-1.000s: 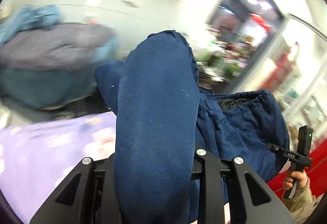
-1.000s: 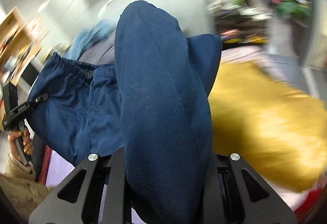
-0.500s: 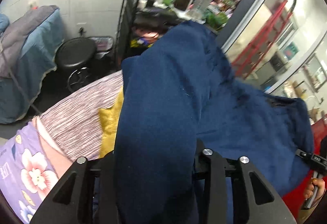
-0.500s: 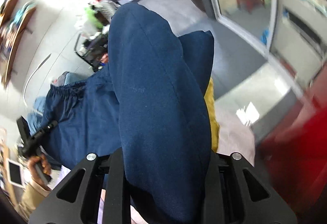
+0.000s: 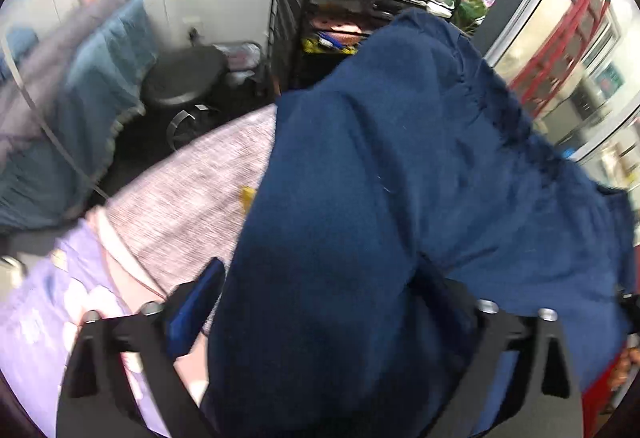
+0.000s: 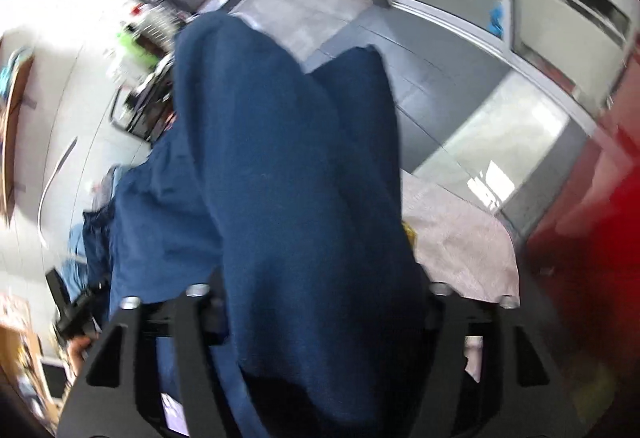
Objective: Fold large clothes
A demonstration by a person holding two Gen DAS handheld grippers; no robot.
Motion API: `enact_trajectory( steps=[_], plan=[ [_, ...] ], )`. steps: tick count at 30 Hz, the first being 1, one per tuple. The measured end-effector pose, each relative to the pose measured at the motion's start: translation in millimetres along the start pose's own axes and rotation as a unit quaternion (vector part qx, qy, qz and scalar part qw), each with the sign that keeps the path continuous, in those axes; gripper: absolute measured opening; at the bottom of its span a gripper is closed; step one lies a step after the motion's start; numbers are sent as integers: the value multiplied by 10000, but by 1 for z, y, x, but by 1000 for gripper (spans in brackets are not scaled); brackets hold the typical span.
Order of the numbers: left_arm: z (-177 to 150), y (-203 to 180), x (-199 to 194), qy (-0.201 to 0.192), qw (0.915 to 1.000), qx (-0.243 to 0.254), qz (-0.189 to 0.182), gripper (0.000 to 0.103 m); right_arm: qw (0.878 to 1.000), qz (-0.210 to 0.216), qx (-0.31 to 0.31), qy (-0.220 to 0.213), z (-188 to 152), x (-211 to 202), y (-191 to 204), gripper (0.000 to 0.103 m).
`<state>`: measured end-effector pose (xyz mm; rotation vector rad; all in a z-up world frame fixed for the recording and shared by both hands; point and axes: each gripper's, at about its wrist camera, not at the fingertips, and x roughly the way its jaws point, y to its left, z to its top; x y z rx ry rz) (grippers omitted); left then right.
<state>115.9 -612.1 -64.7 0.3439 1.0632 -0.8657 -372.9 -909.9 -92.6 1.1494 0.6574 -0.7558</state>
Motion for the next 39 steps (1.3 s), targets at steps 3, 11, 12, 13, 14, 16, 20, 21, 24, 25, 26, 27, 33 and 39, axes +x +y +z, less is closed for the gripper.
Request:
enact_trajectory(
  steps=[3, 11, 12, 13, 14, 16, 20, 21, 24, 25, 26, 27, 33, 39],
  plan=[
    [1, 10, -9, -93, 9999, -79, 10, 96, 9992, 228, 324, -105, -4, -4, -11, 79],
    [5, 52, -61, -475, 9989, 30, 12, 98, 9951, 304, 866, -374, -5, -26, -21, 82],
    [4, 56, -69, -537, 9985, 7, 99, 98, 9935, 355, 986, -447, -6, -31, -22, 82],
    [3, 62, -78, -639, 9975, -72, 294, 97, 9909, 481, 1153, -500, -8, -36, -23, 82],
    [2, 67, -85, -703, 9967, -158, 387, 97, 9867, 637, 1385, -567, -10, -43, -25, 82],
    [-2, 80, -104, -846, 9943, -480, 438, 97, 9847, 584, 1486, -703, -12, -58, -21, 82],
    [-21, 66, -131, -947, 9937, -452, 390, 97, 9926, -75, 712, -981, -17, -93, 22, 82],
    [-26, 55, -134, -956, 9938, -353, 450, 97, 9938, -256, 423, -997, -20, -98, 38, 82],
    [-53, 0, -141, -991, 9937, 92, 508, 97, 9920, -821, -447, -853, -39, -99, 88, 91],
    [-62, -20, -142, -971, 9938, 295, 453, 97, 9897, -960, -696, -799, -45, -97, 102, 91],
    [-68, -37, -140, -913, 9937, 466, 446, 97, 9862, -1098, -1034, -687, -54, -91, 120, 91],
    [-74, -57, -138, -813, 9933, 690, 434, 97, 9801, -1227, -1474, -515, -66, -81, 143, 91],
    [-95, -132, -146, -471, 9869, 1490, 401, 97, 9487, -1589, -2727, -178, -120, -56, 210, 91],
    [-100, -150, -165, -293, 9866, 1549, 422, 97, 9275, -1953, -3177, -242, -143, -59, 233, 96]
  ],
)
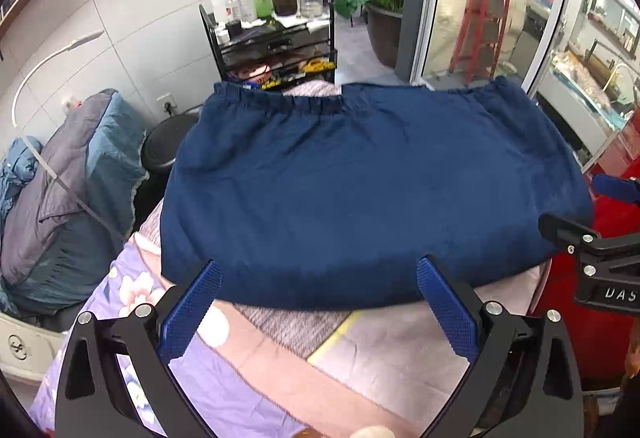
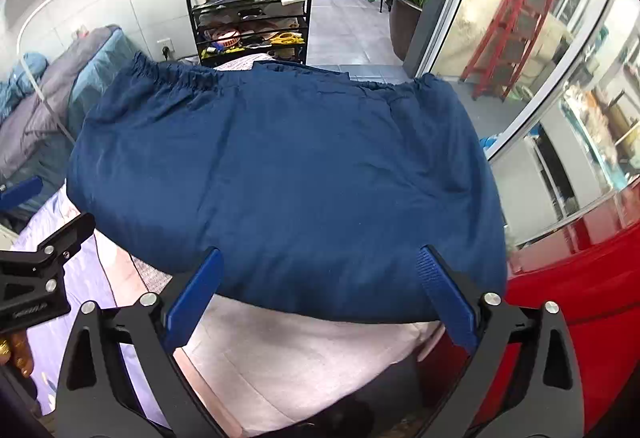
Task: Fold large clothes
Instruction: 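Lower the folded jacket onto the blanket and open both tools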
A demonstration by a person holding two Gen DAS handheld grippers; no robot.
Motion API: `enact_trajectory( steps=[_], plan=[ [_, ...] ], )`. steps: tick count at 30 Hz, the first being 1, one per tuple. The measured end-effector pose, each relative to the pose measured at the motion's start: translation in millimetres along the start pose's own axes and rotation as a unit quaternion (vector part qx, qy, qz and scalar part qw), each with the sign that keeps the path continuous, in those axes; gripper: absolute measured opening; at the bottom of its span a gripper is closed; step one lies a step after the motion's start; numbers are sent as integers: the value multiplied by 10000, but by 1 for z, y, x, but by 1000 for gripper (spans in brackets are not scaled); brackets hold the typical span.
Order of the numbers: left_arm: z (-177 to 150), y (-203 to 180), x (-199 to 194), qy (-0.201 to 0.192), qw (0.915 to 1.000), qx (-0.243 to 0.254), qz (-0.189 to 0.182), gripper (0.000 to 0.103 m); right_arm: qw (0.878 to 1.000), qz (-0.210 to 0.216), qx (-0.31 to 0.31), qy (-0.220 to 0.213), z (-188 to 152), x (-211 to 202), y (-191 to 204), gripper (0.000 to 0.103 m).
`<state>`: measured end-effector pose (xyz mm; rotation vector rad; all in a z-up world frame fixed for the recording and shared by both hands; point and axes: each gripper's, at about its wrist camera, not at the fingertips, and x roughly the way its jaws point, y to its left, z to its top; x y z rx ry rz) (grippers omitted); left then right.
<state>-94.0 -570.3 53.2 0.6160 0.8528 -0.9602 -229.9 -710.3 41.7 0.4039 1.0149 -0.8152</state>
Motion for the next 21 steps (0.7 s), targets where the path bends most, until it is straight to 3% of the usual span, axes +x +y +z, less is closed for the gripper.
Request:
enact_trajectory(
  steps=[4, 10, 14, 21],
  plan=[
    [-6, -9, 0, 160, 9997, 65, 172, 97, 10000, -90, -1, -17, -2, -11, 0, 96],
    [-13, -7, 10, 505, 9985, -175, 88, 97, 10000, -46, 59, -6, -3, -12, -1, 96],
    [-17, -9, 15, 662, 9971, -173, 330, 97, 10000, -20, 29, 54, -6, -8, 1, 96],
    [-19, -3, 15, 703, 9964, -347, 327, 97, 10000, 43, 9, 86, -7, -5, 1, 96]
  ],
)
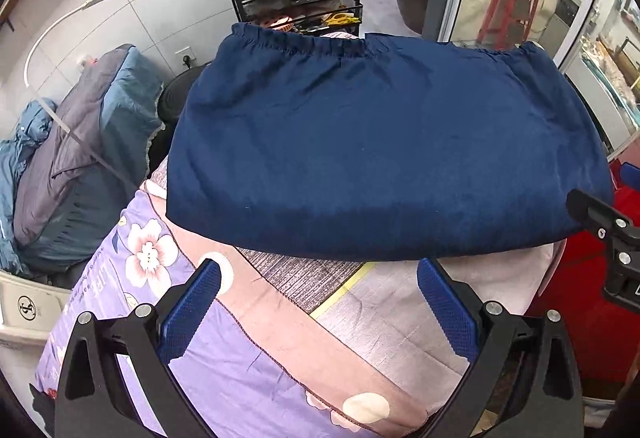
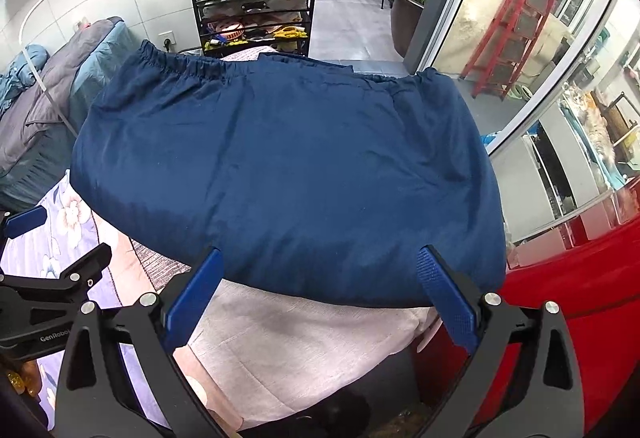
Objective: Fold large clothes
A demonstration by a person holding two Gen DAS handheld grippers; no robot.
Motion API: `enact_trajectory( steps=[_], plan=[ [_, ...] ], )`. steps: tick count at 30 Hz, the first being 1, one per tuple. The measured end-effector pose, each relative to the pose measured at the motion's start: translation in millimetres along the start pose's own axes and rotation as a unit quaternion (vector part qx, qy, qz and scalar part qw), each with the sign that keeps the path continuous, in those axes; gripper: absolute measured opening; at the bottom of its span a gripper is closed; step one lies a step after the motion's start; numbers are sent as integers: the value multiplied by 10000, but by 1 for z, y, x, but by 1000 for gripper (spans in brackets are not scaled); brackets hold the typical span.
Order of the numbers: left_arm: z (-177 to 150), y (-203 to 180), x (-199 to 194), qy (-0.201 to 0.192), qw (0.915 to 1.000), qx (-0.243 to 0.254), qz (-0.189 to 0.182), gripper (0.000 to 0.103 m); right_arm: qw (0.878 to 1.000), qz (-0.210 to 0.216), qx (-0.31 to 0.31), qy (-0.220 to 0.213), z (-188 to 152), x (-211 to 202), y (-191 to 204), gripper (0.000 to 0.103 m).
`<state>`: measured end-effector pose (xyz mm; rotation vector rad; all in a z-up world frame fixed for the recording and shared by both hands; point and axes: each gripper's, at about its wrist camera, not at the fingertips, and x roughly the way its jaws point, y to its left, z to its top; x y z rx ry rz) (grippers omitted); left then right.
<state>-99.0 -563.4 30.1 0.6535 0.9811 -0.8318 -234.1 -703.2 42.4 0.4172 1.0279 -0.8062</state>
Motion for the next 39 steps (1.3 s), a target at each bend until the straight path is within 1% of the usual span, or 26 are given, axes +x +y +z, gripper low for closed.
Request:
enact_trajectory(
  steps=[3, 7, 16, 24, 39],
  plan=[
    [-1, 0, 1, 19, 10000, 8, 44, 97, 10000, 5, 4, 9, 0, 0, 0, 96],
    [-2, 1, 2, 51, 10000, -28, 16, 97, 10000, 17, 13, 21, 0, 0, -1, 96],
    [0, -3, 7, 150, 9998, 96, 123, 97, 10000, 27, 18, 20, 0, 0, -1, 96],
    [-2, -2, 7, 184, 9996, 110, 183, 97, 10000, 73, 41, -15, -2, 0, -2, 96],
    [-2, 1, 8, 208, 9996, 54, 191, 97, 9999, 100, 52, -2, -7, -3, 1, 96]
  ],
)
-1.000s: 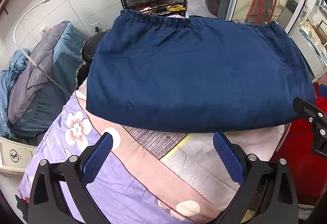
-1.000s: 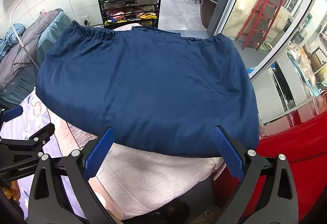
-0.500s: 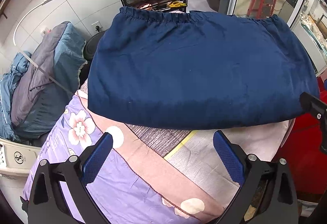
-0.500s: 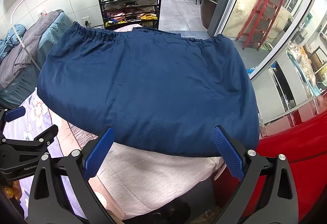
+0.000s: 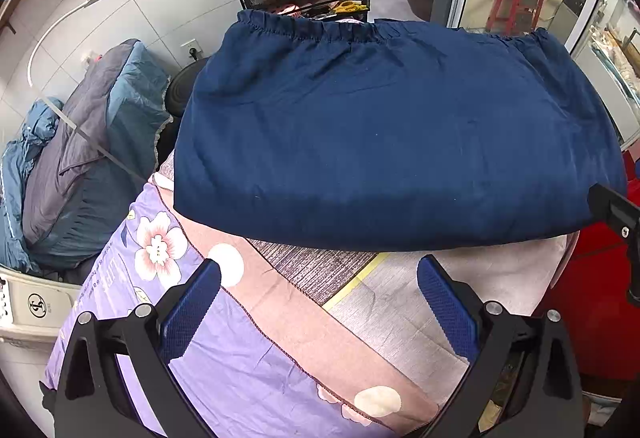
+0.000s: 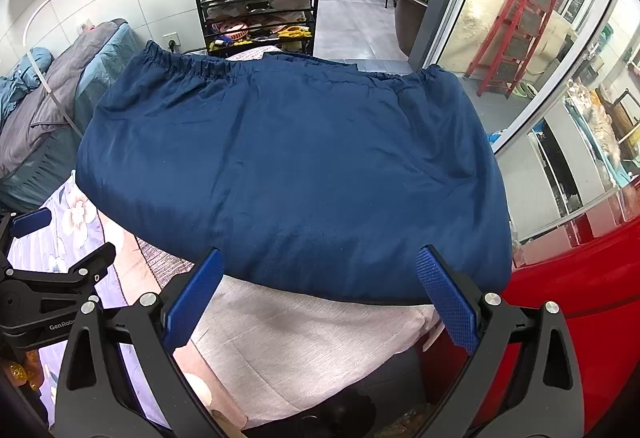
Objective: Fold large clothes
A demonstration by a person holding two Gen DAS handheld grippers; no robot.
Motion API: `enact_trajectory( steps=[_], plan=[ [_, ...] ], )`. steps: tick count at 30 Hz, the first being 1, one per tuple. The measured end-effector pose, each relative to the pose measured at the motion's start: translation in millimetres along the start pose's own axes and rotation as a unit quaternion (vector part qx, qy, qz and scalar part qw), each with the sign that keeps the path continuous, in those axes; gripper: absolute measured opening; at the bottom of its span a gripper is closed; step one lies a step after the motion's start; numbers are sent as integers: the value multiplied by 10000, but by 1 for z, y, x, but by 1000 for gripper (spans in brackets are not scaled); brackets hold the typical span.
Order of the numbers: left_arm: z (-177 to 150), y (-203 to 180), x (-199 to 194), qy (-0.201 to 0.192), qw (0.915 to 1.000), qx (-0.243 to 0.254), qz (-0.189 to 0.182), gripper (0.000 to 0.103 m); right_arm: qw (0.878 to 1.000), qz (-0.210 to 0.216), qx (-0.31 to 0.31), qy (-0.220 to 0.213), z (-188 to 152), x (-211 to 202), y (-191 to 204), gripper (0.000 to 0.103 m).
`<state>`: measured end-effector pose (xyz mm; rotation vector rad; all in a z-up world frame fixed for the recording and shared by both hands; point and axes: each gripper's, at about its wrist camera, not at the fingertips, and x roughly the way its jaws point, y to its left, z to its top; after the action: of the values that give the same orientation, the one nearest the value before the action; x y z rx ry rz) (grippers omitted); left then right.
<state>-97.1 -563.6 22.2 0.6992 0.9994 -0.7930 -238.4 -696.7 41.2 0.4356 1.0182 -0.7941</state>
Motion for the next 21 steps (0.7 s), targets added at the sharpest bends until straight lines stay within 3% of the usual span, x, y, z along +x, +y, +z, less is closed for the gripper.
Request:
enact_trajectory(
  steps=[21],
  plan=[
    [1, 2, -4, -66, 10000, -16, 22, 97, 10000, 12, 28, 9, -1, 2, -2, 96]
  ],
)
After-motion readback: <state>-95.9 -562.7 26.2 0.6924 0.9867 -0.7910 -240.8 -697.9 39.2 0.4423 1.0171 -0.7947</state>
